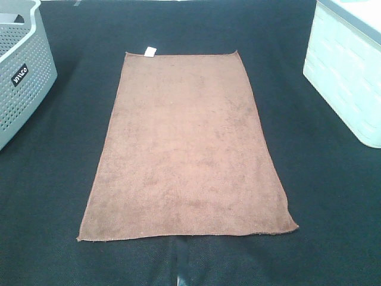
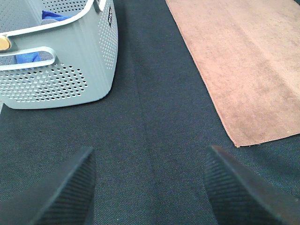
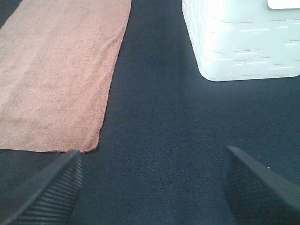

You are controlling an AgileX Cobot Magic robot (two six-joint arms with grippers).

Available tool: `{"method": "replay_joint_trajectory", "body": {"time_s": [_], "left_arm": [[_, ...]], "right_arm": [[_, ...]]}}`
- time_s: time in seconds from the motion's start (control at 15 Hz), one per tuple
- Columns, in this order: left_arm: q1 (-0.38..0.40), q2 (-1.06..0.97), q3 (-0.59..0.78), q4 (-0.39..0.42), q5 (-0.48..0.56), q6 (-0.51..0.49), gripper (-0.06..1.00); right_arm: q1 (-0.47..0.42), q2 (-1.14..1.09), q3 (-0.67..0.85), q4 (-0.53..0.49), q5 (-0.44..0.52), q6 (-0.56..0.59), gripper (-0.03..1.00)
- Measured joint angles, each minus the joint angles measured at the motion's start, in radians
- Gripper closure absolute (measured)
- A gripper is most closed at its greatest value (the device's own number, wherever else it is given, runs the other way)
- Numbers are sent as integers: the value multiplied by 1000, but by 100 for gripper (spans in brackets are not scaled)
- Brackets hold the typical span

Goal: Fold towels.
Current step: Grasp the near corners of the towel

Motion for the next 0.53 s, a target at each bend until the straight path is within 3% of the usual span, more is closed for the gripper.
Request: {"method": "replay_joint_trajectory", "body": {"time_s": [0.53], "left_arm": [[0, 0, 0, 0, 0, 0, 31]], "right_arm": [[0, 0, 0, 0, 0, 0, 20]]}}
